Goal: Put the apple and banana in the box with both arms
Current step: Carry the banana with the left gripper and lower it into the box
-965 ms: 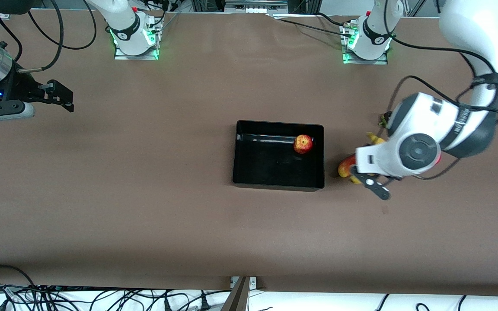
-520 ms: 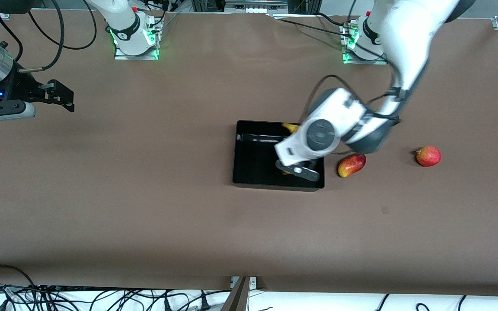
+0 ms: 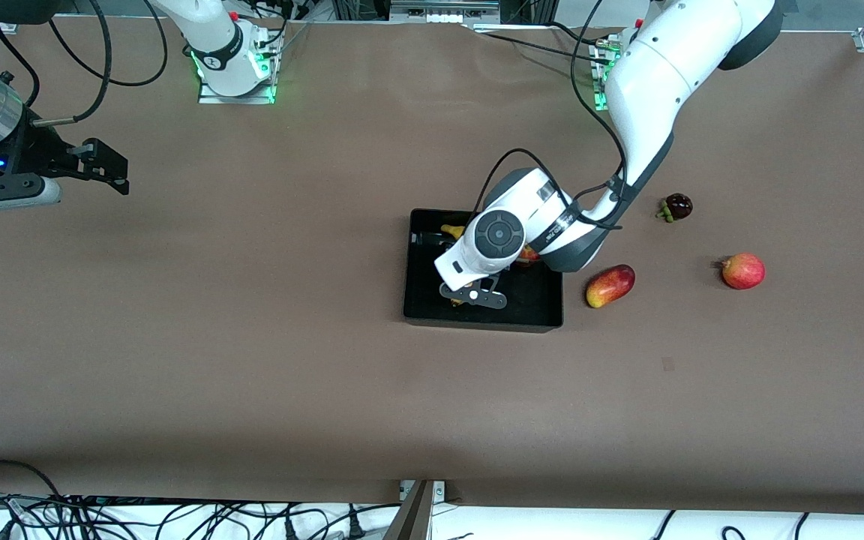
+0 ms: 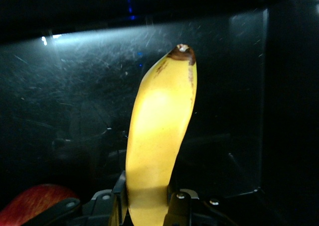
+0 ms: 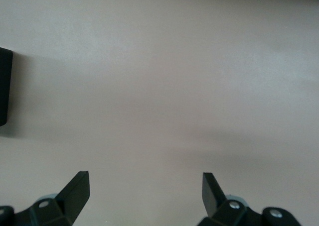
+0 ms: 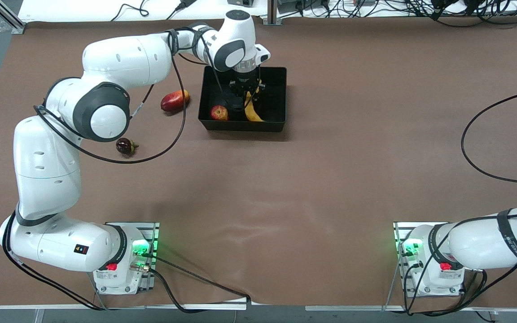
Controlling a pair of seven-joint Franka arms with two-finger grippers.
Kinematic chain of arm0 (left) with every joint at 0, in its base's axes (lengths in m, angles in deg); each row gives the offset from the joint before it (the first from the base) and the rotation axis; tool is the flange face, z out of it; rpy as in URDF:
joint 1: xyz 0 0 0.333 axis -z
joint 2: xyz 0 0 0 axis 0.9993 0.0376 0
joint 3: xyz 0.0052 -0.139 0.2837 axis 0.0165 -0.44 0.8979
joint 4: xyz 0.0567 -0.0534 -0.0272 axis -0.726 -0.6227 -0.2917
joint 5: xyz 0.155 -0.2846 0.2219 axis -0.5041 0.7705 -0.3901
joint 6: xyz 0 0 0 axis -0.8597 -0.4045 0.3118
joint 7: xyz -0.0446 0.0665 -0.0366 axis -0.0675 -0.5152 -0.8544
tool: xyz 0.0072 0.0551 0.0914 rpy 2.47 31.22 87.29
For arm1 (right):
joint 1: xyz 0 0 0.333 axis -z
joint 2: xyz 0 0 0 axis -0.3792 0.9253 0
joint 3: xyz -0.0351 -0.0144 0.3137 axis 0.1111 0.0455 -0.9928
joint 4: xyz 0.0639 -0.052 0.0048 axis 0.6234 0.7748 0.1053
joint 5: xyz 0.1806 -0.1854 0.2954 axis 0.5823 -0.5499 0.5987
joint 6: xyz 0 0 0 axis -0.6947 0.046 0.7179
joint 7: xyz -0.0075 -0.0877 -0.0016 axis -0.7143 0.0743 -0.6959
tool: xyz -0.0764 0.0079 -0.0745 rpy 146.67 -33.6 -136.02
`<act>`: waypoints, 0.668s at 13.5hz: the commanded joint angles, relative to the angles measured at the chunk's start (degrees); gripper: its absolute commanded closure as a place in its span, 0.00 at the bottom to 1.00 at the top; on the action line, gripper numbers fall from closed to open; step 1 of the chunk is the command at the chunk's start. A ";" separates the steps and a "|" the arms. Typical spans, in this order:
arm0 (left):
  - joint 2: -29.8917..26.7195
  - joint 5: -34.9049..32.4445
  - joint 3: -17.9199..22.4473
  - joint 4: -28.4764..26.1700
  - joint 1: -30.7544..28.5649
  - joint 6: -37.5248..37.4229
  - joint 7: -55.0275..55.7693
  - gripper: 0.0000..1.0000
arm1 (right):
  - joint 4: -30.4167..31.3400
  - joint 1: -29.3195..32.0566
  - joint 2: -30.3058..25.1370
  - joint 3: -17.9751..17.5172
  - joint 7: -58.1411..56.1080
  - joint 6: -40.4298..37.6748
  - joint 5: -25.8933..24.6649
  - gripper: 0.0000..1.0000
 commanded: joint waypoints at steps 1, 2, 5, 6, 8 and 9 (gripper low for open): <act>1.53 0.25 0.55 1.69 0.47 -0.10 -0.18 0.01 | -1.16 -0.12 0.44 -0.01 0.33 -0.40 -0.81 0.00; 0.57 0.34 0.55 2.04 0.21 -0.28 -0.10 0.00 | -1.16 -0.12 0.44 -0.01 0.33 -0.40 -0.81 0.00; -6.00 0.61 -0.15 2.13 -4.18 -3.94 0.16 0.00 | -1.16 -0.12 0.44 -0.01 0.33 -0.40 -0.81 0.00; -9.34 0.00 0.37 2.21 -5.15 -8.84 -0.01 0.00 | -1.16 -0.12 0.44 -0.01 0.33 -0.32 -0.81 0.00; -15.49 0.08 0.20 2.22 -11.01 -15.98 -1.41 0.00 | -1.16 -0.12 0.44 -0.01 0.33 -0.40 -0.81 0.00; -17.87 0.08 0.29 2.22 -14.18 -18.45 -3.51 0.00 | -1.16 -0.12 0.44 -0.01 0.33 -0.40 -0.81 0.00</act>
